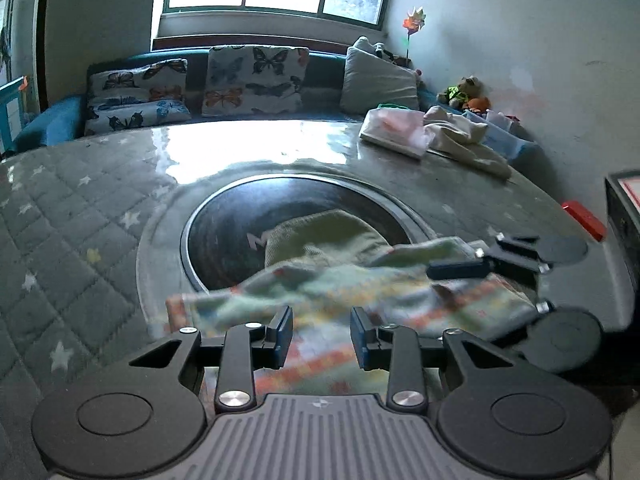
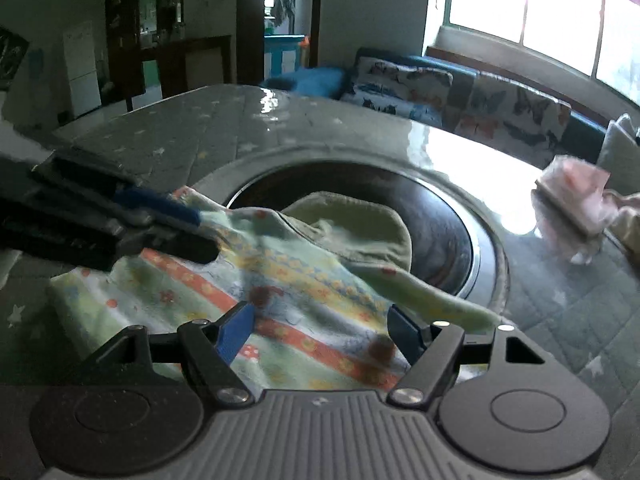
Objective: Fold clothes
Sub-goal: 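Grasp the folded shirt edge with the left gripper and fold it over again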
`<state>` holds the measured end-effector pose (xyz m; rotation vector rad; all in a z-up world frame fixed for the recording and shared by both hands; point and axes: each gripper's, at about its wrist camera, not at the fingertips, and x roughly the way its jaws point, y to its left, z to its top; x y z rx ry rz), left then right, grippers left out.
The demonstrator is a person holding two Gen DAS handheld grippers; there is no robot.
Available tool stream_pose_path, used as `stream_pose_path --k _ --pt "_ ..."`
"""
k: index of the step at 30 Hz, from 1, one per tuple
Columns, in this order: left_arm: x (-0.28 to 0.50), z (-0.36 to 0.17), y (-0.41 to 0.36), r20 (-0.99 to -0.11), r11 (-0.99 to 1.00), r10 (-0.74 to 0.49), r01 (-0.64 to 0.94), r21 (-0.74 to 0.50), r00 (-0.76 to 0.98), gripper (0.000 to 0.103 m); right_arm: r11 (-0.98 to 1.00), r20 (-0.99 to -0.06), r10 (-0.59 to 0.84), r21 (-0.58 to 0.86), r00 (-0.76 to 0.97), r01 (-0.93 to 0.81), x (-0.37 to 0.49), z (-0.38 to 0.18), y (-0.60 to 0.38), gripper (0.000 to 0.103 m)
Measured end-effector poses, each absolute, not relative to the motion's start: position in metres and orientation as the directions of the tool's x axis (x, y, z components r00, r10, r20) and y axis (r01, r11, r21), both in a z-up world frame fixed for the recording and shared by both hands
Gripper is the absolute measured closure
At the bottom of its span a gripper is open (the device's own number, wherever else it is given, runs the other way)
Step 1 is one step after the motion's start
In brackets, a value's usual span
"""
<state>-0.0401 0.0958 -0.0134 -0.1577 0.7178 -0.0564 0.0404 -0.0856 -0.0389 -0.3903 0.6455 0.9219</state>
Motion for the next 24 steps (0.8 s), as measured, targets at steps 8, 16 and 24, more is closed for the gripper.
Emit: stream_pose_path --k 8,16,24 --pt "-0.077 -0.018 0.082 -0.65 0.979 -0.147 0.016 -0.204 0.746 0.069 0.603 -0.647 0.576 -0.077 0.5 -0.794 0.057 -0.038 -0.07 0.027" --pt "-0.098 -0.024 0.083 -0.663 0.974 -0.137 -0.021 -0.225 0.736 0.069 0.57 -0.634 0.618 -0.046 0.465 -0.82 0.04 -0.03 -0.082 0.026" --pt "-0.118 -0.028 0.082 -0.661 0.975 -0.112 -0.047 -0.218 0.742 0.069 0.492 -0.644 0.636 -0.086 0.425 -0.866 -0.01 -0.038 -0.098 0.026"
